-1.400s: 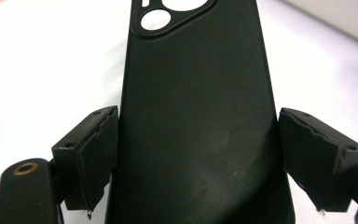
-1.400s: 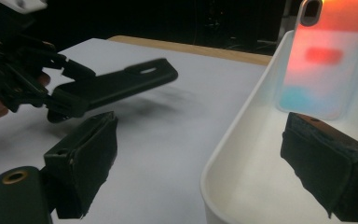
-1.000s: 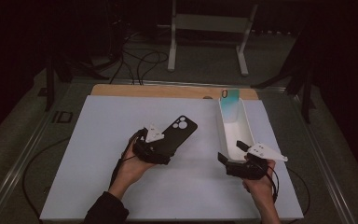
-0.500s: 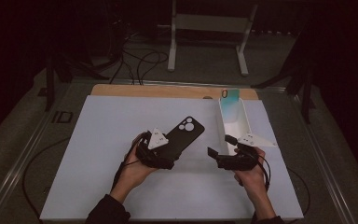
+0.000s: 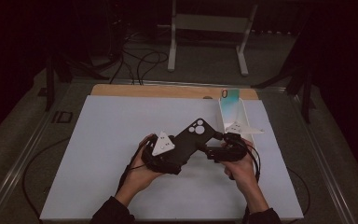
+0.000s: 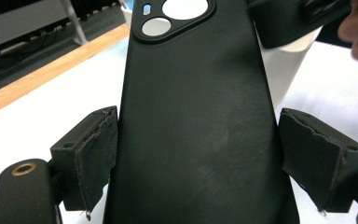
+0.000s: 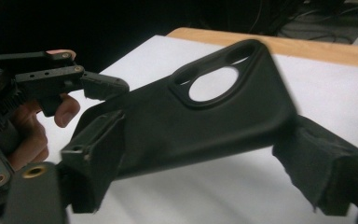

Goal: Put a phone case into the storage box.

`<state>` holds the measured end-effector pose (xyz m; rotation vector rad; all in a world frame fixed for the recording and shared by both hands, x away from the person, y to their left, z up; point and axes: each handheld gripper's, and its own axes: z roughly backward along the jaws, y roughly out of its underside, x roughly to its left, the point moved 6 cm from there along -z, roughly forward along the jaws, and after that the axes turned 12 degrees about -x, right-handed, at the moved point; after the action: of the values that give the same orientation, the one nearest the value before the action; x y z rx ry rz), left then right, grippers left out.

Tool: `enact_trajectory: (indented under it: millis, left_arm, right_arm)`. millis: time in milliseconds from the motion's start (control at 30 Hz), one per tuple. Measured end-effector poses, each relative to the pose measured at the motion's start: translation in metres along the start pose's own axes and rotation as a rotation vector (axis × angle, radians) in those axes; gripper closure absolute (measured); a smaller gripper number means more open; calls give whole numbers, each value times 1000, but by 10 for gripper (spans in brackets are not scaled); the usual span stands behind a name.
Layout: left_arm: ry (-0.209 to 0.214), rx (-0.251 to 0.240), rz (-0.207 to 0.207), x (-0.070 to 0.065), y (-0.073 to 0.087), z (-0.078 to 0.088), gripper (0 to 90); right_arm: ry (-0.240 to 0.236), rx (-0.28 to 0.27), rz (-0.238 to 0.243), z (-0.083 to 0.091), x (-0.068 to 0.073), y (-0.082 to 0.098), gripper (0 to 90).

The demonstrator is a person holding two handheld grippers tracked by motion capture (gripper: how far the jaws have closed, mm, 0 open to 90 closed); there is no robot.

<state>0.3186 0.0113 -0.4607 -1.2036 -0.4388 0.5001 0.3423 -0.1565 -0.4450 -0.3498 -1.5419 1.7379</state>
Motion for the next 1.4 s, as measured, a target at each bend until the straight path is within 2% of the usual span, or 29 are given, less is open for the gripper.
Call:
enact_trajectory:
  millis: [67, 133, 167, 367, 500, 667, 833, 967, 1067, 1100, 1133, 1200, 1267, 1400]
  left_arm:
    - [3, -4, -2, -2, -1, 0, 153]
    - [7, 5, -12, -4, 0, -2, 153]
    - [4, 14, -22, -5, 1, -3, 153]
    - [11, 32, -21, -8, 3, -8, 154]
    - [8, 44, -27, -8, 5, -9, 154]
    - [-1, 54, -33, -7, 5, -10, 154]
    - [1, 53, -32, -9, 5, -11, 155]
    - [-1, 51, -35, -10, 5, -11, 153]
    - [-10, 57, -56, -11, 6, -11, 152]
    - [-15, 50, -73, -12, 5, -10, 272]
    - [-1, 50, -66, -14, 4, -10, 294]
    - [3, 52, -55, -14, 4, -10, 156]
    - [14, 56, -39, -12, 4, -10, 160]
    - [25, 46, -10, -8, 2, -8, 149]
  right_arm:
    - [-13, 8, -18, -2, 2, 1, 248]
    - [-36, 16, -27, -3, 5, 1, 342]
    - [-45, 16, -31, -4, 7, 0, 362]
    - [-77, 30, -25, -10, 19, -3, 594]
    - [-132, 34, -53, -10, 25, -4, 750]
    - [-140, 36, -73, -11, 27, -4, 777]
    - [-129, 40, -84, -15, 28, -3, 741]
    - [-118, 47, -87, -18, 29, -3, 788]
    - [-115, 55, -81, -18, 30, -3, 815]
    - [-98, 56, -74, -18, 31, -3, 863]
    - [-75, 61, -43, -18, 30, -2, 865]
    - [-102, 64, -52, -18, 31, -2, 871]
    - [-88, 62, -19, -17, 32, -2, 873]
    - [-96, 61, 6, -16, 34, -5, 873]
